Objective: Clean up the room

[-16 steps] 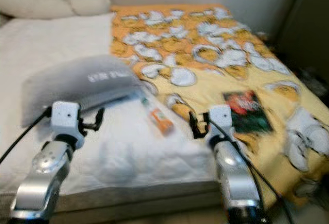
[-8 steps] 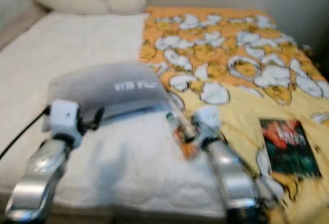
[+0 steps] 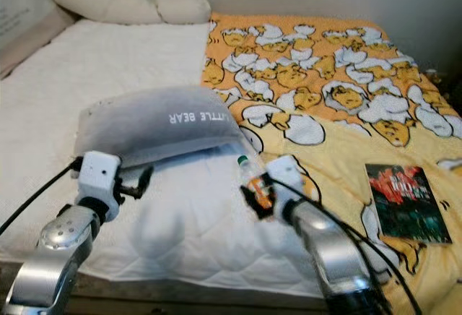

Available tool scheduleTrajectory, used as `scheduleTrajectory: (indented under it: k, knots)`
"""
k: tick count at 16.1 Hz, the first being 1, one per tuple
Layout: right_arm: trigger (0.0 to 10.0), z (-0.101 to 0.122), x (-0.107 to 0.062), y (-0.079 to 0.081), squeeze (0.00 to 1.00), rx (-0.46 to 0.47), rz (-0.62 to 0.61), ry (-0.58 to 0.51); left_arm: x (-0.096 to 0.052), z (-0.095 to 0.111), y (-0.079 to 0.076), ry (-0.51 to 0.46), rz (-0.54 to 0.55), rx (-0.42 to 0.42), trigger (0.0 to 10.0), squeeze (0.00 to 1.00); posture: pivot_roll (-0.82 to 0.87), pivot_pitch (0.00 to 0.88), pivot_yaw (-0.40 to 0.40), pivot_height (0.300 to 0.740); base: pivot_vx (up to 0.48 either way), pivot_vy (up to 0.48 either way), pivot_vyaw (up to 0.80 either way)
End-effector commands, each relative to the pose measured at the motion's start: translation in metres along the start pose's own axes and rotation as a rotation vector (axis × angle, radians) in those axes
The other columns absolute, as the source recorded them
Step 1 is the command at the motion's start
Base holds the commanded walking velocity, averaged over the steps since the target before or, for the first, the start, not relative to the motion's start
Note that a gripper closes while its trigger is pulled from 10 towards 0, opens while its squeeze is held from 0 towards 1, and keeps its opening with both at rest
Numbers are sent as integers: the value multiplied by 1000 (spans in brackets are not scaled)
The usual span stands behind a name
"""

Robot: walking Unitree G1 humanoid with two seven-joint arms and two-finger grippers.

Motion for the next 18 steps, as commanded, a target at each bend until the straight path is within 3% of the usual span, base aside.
scheduleTrajectory:
  k: [1, 3, 6, 11, 12, 13, 18]
  knots:
    - [10000, 2, 4, -7, 0, -2, -41, 26, 4, 3, -7, 5, -63, 8, 10000, 0, -38, 1, 31, 740, 0, 0, 0]
    - [10000, 10, 31, -10, 0, 12, 2, 124, 5, 0, -28, 88, -327, 11, 10000, 0, -38, 0, 43, 740, 0, 0, 0]
    - [10000, 8, 50, -21, 0, -78, -6, 250, -1, -9, -45, 173, -582, 118, 10000, 0, -27, 0, 34, 740, 0, 0, 0]
    - [10000, -5, 58, -26, 0, 13, -9, 388, 9, -5, -48, 207, -639, 157, 10000, 0, -23, 0, 55, 740, 0, 0, 0]
    - [2941, -7, 60, -20, 0, 82, 31, 393, 10, -4, -49, 209, -654, 157, 10000, 0, -17, 0, 55, 740, 0, 0, 0]
    - [0, -8, 60, -19, 0, 84, 33, 400, 10, -3, -49, 209, -655, 160, 10000, 0, -15, 0, 55, 740, 0, 0, 0]
    - [0, -15, 60, -18, 0, 42, 35, 435, 12, -3, -48, 208, -650, 164, 10000, 0, -17, 0, 53, 740, 0, 0, 0]
Point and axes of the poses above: a point about 5 cm out from each wrist's last joint towards the gripper, its own x axis pointing out of the wrist towards the gripper, its own z axis along the axis of the wrist's last joint, y = z × x, the point moved 3 cm from there along x, pointing out of the wrist towards the gripper, and after that the axes turned 1 degree about -x, right-handed, at the moved point
